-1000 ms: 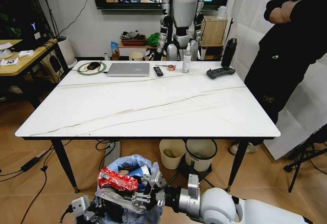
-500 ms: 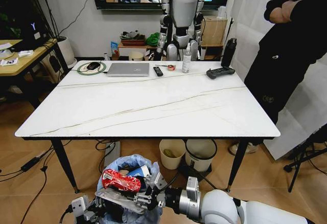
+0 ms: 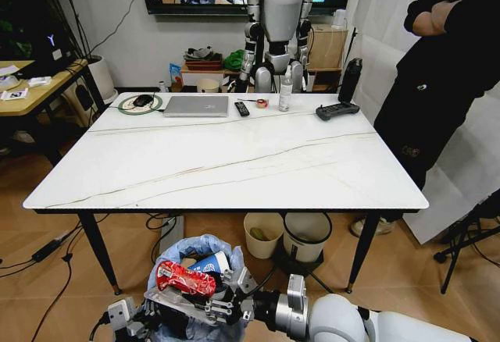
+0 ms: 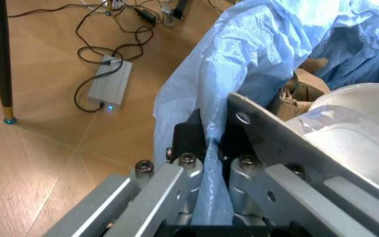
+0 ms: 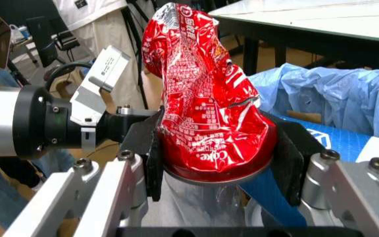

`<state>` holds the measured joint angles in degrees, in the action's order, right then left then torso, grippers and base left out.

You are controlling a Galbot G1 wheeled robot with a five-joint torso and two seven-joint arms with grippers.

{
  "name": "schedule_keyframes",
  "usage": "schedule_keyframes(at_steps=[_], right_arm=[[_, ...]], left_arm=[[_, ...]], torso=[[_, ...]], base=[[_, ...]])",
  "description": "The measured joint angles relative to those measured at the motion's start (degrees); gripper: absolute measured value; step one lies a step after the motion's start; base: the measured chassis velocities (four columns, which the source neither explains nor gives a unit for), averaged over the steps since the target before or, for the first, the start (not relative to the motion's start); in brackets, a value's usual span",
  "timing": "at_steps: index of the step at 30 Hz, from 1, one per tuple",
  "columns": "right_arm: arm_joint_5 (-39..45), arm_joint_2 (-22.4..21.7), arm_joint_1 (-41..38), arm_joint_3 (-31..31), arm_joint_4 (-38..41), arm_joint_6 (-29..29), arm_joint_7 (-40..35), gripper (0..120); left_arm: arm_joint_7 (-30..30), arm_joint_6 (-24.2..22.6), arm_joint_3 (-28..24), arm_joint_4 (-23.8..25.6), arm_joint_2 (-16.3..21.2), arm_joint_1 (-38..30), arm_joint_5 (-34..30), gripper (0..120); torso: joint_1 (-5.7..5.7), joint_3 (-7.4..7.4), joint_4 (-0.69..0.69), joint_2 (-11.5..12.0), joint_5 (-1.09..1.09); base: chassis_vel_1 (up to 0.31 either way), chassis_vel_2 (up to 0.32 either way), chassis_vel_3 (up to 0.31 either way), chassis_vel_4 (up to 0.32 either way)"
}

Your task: Pick up the trash bin and place the trash from the table into it.

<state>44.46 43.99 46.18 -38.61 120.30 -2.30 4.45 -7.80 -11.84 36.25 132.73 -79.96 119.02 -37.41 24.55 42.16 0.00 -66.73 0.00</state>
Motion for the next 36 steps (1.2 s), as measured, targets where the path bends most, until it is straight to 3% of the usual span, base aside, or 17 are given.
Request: schedule_keyframes(at_steps=[11, 13, 20, 23, 25, 26, 30, 36], right_arm=[[-0.6, -0.2, 0.2, -0.1, -0.1, 1.1, 0.1, 82], [-0.6, -0.4, 0.2, 0.1, 0.1, 1.2, 0.1, 97], [0.2, -0.5, 0.5, 2.3, 1.6, 1.6, -1.7, 100], [3.9, -0.4, 1.5, 8.6, 2.7, 3.5, -4.6, 100], [4.3, -0.5, 1.7, 9.6, 2.7, 3.9, -4.6, 100], [5.5, -1.1, 3.1, 14.8, 2.7, 5.7, -4.3, 100], [6.6, -2.2, 5.5, 21.2, 1.9, 8.3, -2.8, 100], [8.2, -1.5, 15.5, 36.9, 0.2, 10.2, 1.3, 100]], left_arm=[[-0.1, 0.0, 0.0, 0.2, -0.3, 0.2, 0.0, 0], [-0.1, 0.1, 0.0, 0.3, -0.4, 0.2, 0.1, 0], [0.0, 0.2, -0.3, 0.5, -0.7, 0.3, 0.5, 0], [0.3, 0.3, -0.6, 0.7, -0.9, 0.6, 1.0, 0], [0.4, 0.3, -0.6, 0.8, -0.9, 0.6, 1.1, 0], [0.6, 0.4, -0.6, 0.8, -0.7, 0.7, 1.3, 0], [1.1, 0.7, -0.6, 0.8, -0.6, 1.0, 1.9, 0], [1.5, 0.9, -0.8, 0.4, 0.6, 0.2, 2.4, 0]], torso=[[0.00, 0.00, 0.00, 0.0, 0.00], [0.00, 0.00, 0.00, 0.0, 0.00], [0.00, 0.00, 0.00, 0.0, 0.00], [0.00, 0.00, 0.01, 0.0, 0.00], [0.00, 0.00, 0.01, 0.0, 0.00], [0.00, 0.00, 0.00, 0.0, 0.00], [0.00, 0.00, 0.01, 0.0, -0.01], [0.00, 0.00, 0.01, 0.0, 0.01]], base=[[0.000, 0.000, 0.000, 0.000], [0.000, 0.000, 0.000, 0.000], [0.000, 0.000, 0.000, 0.000], [0.000, 0.000, 0.000, 0.000], [0.000, 0.000, 0.000, 0.000], [0.000, 0.000, 0.000, 0.000], [0.000, 0.000, 0.000, 0.000], [0.000, 0.000, 0.000, 0.000]])
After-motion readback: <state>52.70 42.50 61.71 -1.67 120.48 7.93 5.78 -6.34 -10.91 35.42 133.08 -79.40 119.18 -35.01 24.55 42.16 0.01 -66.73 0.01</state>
